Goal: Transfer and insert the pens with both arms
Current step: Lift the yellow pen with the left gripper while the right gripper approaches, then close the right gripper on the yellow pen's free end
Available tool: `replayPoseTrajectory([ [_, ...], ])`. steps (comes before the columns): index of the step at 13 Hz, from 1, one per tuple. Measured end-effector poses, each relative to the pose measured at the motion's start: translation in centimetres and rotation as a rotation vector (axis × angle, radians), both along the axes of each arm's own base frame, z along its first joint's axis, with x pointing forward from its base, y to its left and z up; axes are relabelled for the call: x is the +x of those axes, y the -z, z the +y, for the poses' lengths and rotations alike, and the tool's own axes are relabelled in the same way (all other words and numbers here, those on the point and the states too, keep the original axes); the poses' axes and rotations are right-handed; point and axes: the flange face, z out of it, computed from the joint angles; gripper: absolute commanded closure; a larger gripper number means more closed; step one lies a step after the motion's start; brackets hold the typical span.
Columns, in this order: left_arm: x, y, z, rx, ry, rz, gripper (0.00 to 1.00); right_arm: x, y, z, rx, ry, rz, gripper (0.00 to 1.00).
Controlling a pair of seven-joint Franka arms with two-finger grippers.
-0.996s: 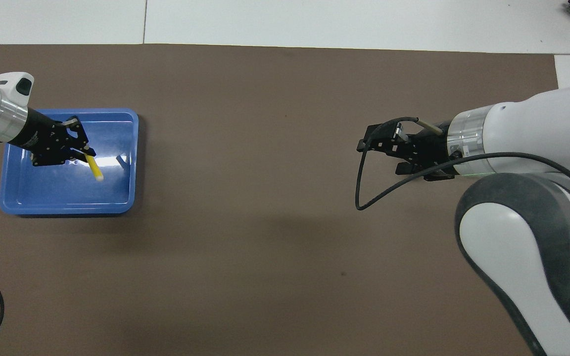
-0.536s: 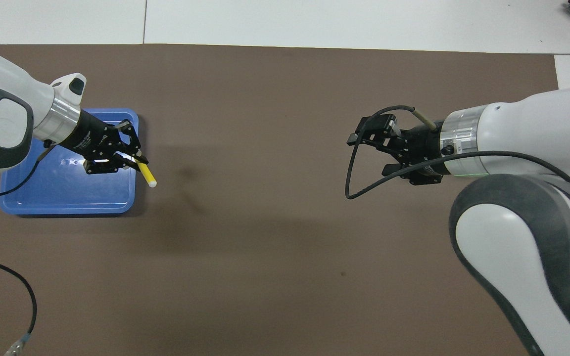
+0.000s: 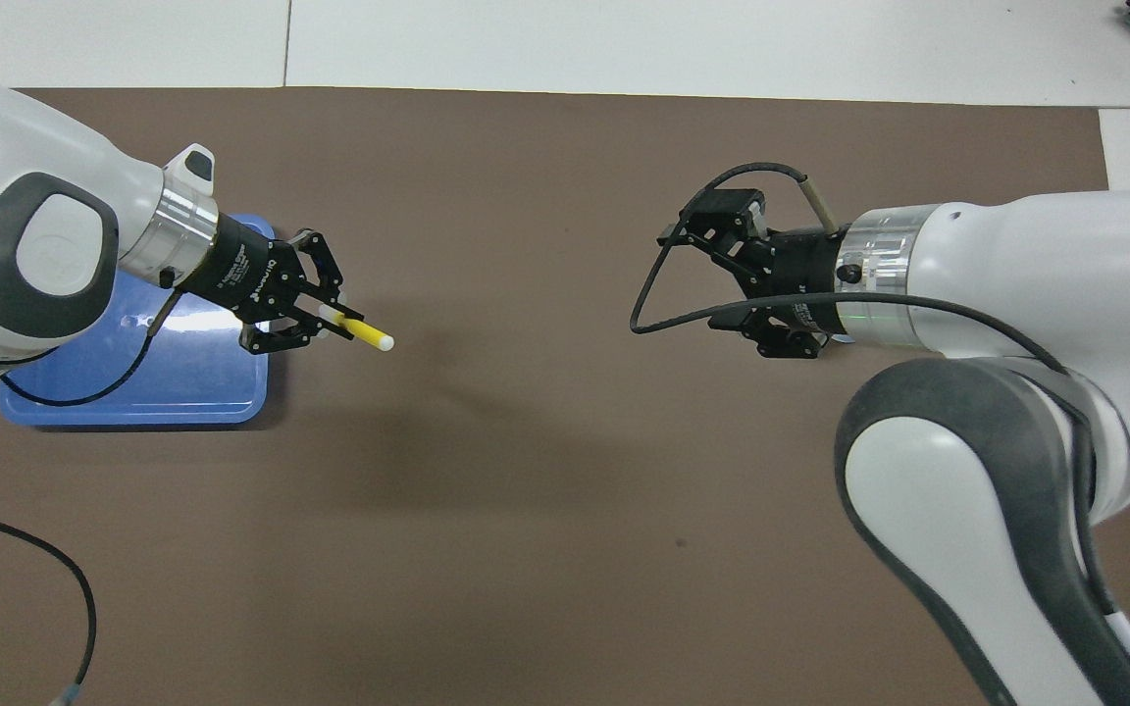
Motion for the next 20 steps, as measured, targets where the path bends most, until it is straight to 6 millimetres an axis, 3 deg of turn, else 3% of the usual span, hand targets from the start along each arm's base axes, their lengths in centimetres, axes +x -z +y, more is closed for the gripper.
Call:
replayPoseTrajectory([
  [2, 0.0, -0.4, -2.0, -0.042, -0.086, 0.022, 1.00, -0.3, 0.5, 1.4, 0.011, 0.033, 0.008, 0.00],
  [5, 0.0, 0.0, -3.1, -0.118, -0.168, 0.041, 1.00, -0.3, 1.8, 3.6, 0.024, 0.073, 0.002, 0.02],
  [9, -1.3, 0.3, -7.2, -0.116, -0.192, 0.026, 1.00, 0.4, 3.5, 4.7, 0.022, 0.092, -0.028, 0.19],
  [12, -1.6, 0.2, -7.9, -0.114, -0.195, 0.026, 1.00, 0.3, 3.8, 5.7, 0.024, 0.088, -0.041, 0.27],
  [17, -1.6, 0.2, -7.8, -0.114, -0.197, 0.026, 1.00, 0.4, 3.6, 5.7, 0.026, 0.089, -0.044, 0.55],
  [20, -1.5, 0.2, -7.7, -0.113, -0.199, 0.026, 1.00, 0.4, 3.7, 5.6, 0.026, 0.090, -0.044, 0.81],
])
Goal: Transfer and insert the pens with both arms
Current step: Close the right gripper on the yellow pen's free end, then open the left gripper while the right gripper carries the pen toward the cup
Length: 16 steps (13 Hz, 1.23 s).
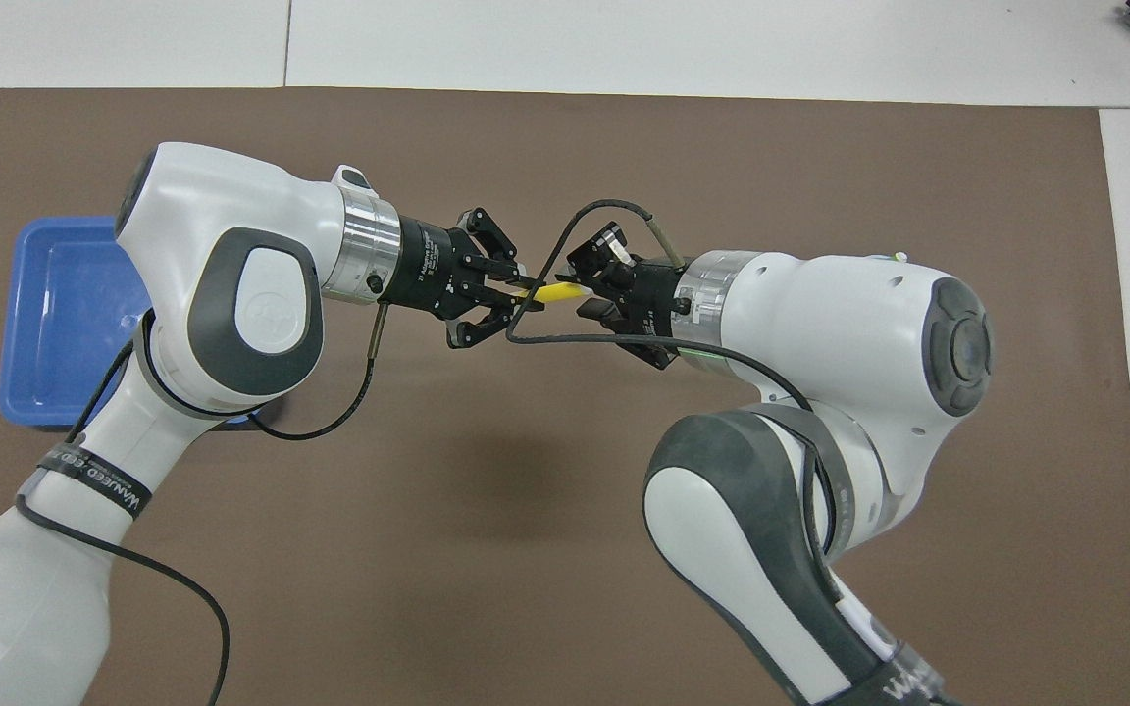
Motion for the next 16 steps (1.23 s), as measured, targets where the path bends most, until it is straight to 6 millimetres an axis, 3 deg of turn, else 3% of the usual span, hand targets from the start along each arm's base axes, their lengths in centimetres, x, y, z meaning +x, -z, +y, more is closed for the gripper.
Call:
replayPoseTrajectory([
  [1, 0.0, 0.0, 0.0, 0.000, 0.000, 0.000, 1.00, 0.0, 0.0, 0.0, 0.000, 0.000, 0.000, 0.96],
  [2, 0.0, 0.0, 0.0, 0.000, 0.000, 0.000, 1.00, 0.0, 0.0, 0.0, 0.000, -0.001, -0.001, 1.00],
  [6, 0.0, 0.0, 0.1, 0.001, -0.002, -0.001, 1.00, 0.0, 0.1, 0.0, -0.002, -0.002, -0.001, 1.00],
  [7, 0.0, 0.0, 0.1, 0.001, -0.002, -0.001, 0.91, 0.0, 0.0, 0.0, -0.002, -0.002, -0.001, 1.00],
  [8, 0.0, 0.0, 0.1, 0.001, -0.002, -0.002, 0.01, 0.0, 0.0, 0.0, -0.001, -0.002, -0.001, 1.00],
  [13, 0.2, -1.7, 1.0, -0.001, -0.023, -0.027, 0.00, 0.1, 0.0, 0.0, -0.004, -0.009, -0.006, 1.00],
  [16, 0.5, -2.5, 4.3, 0.111, 0.046, -0.076, 0.00, -0.1, 0.5, -0.1, -0.061, -0.141, -0.048, 1.00],
])
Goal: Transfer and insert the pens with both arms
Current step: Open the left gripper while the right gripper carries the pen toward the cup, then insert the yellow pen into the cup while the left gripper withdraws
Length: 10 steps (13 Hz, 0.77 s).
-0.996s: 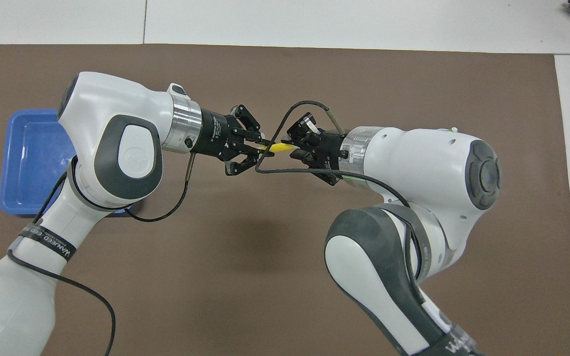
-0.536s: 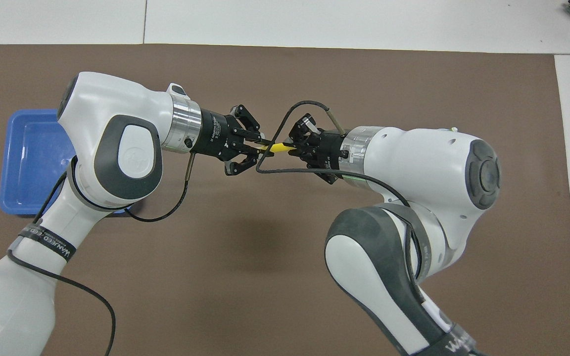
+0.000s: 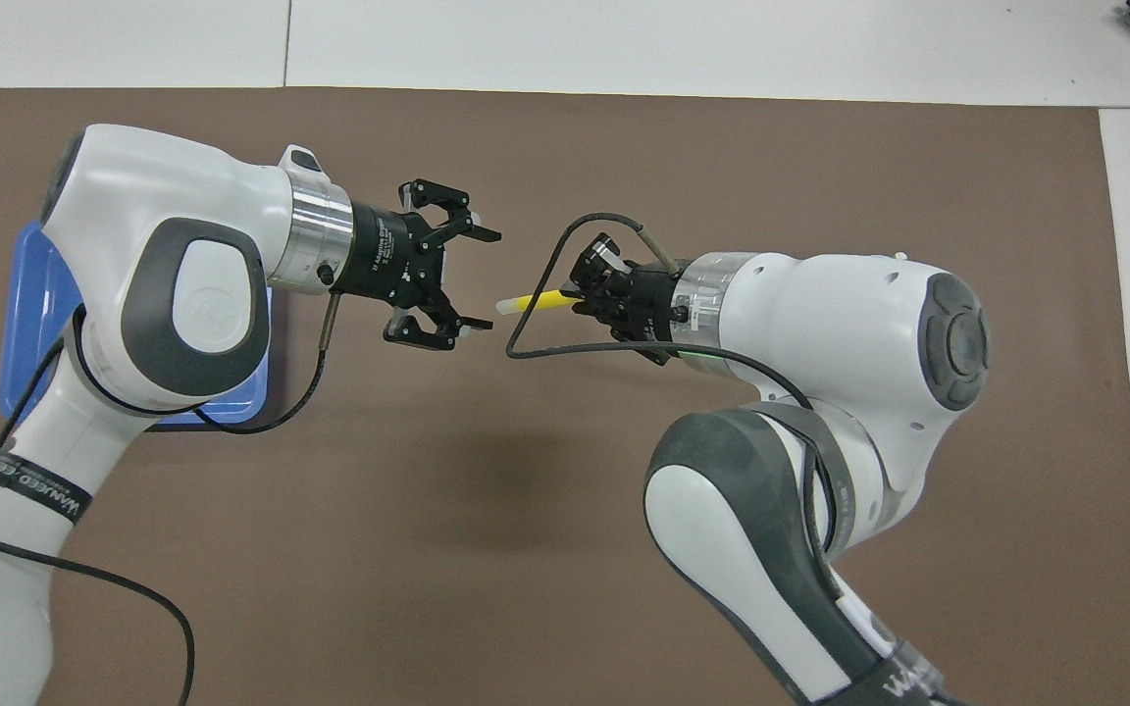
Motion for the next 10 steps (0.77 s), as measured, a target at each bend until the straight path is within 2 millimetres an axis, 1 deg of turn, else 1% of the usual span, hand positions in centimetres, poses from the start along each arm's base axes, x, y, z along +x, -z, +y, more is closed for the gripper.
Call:
replayPoseTrajectory([
  [2, 0.2, -0.3, 3.7, 0.136, 0.133, -0.058, 0.00, 0.1, 0.5, -0.8, -0.102, -0.134, -0.050, 1.00],
  [5, 0.8, -1.5, 10.3, 0.163, 0.275, -0.155, 0.00, 0.8, 1.4, -3.7, -0.260, -0.324, -0.096, 1.00],
  [6, 0.9, -1.7, 11.8, 0.173, 0.311, -0.181, 0.00, 1.2, 1.7, -4.9, -0.303, -0.388, -0.109, 1.00],
  [7, 0.9, -1.9, 12.7, 0.204, 0.348, -0.205, 0.00, 1.5, 1.9, -6.4, -0.350, -0.453, -0.120, 1.00],
  [8, 0.8, -2.0, 13.1, 0.252, 0.389, -0.224, 0.00, 1.9, 2.1, -8.1, -0.403, -0.522, -0.133, 1.00],
  [10, 0.5, -2.4, 12.6, 0.340, 0.456, -0.251, 0.00, 2.6, 1.8, -11.6, -0.489, -0.651, -0.162, 1.00],
])
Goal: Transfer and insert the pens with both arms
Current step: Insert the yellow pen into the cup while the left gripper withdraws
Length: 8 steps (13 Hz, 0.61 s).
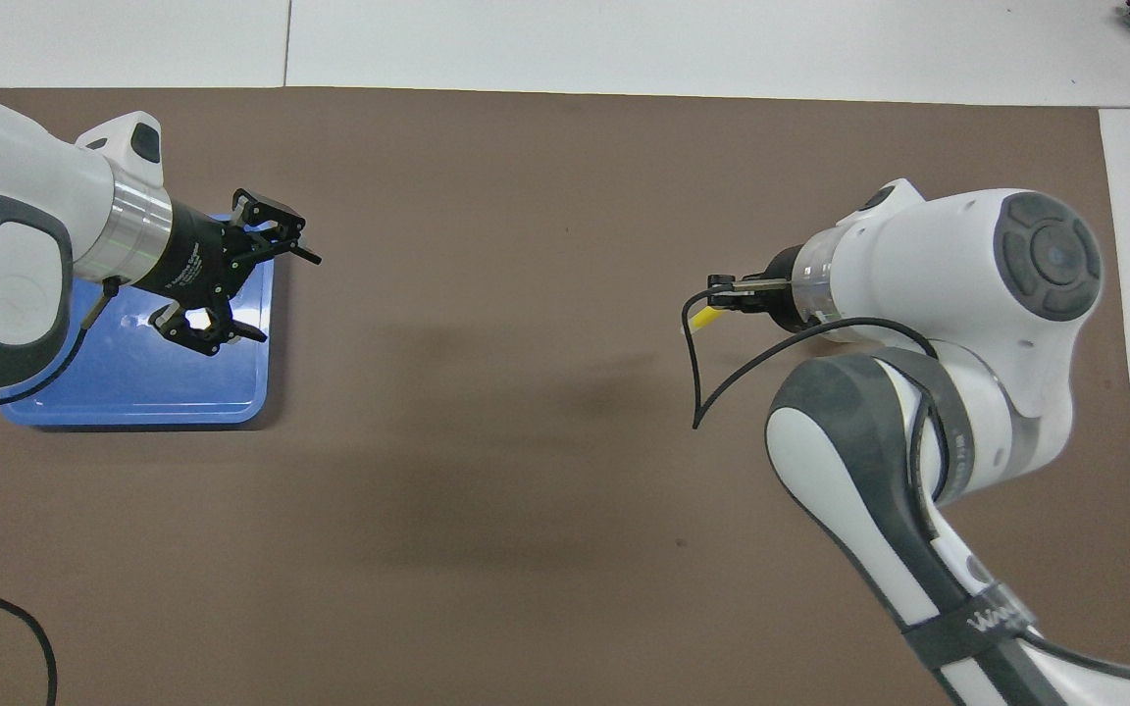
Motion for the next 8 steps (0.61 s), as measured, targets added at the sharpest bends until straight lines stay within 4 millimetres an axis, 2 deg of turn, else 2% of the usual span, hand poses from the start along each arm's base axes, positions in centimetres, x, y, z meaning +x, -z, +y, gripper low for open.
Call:
replayPoseTrajectory([
  [2, -0.2, -0.6, -0.3, 0.025, 0.034, -0.023, 0.00, 0.3, -0.8, -3.0, -0.053, -0.116, -0.024, 1.00],
  [8, 0.0, -0.8, 0.9, 0.032, 0.123, -0.066, 0.00, 0.7, -3.5, -11.9, -0.210, -0.414, -0.071, 1.00],
])
